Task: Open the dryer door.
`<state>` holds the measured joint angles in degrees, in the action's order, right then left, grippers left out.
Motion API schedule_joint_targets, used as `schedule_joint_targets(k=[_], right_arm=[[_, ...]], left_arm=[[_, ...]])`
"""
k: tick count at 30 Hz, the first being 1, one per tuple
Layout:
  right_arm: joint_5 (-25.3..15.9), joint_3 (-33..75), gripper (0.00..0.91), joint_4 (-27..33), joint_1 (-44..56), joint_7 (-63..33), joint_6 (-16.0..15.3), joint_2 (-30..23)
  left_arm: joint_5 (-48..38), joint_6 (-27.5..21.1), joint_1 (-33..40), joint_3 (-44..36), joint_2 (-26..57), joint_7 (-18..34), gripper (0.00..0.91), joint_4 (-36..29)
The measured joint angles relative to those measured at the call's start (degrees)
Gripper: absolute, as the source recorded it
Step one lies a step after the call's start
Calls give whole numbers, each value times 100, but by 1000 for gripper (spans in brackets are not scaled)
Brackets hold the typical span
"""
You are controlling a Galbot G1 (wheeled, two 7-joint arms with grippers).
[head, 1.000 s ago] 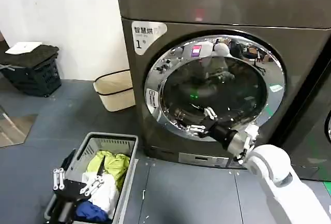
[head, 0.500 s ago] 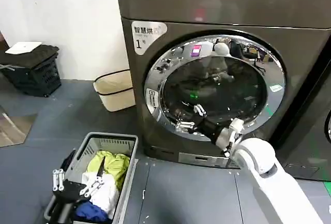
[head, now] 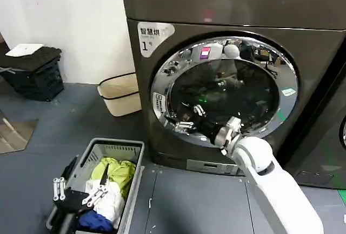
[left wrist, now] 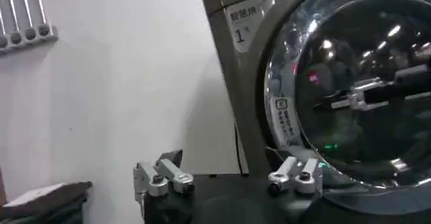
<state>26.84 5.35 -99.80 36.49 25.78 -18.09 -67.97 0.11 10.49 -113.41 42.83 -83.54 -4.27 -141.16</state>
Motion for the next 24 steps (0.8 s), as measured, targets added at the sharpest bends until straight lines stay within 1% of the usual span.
schedule_joint_targets(k=[14, 24], right_arm=[[-73, -218, 907, 388, -323, 172, 24, -211], [-92, -290, 907, 615, -496, 369, 118, -247]], left_arm=[[9, 0, -2, 28, 0, -30, 907, -5], [10, -4, -2, 48, -4, -45, 907, -7]])
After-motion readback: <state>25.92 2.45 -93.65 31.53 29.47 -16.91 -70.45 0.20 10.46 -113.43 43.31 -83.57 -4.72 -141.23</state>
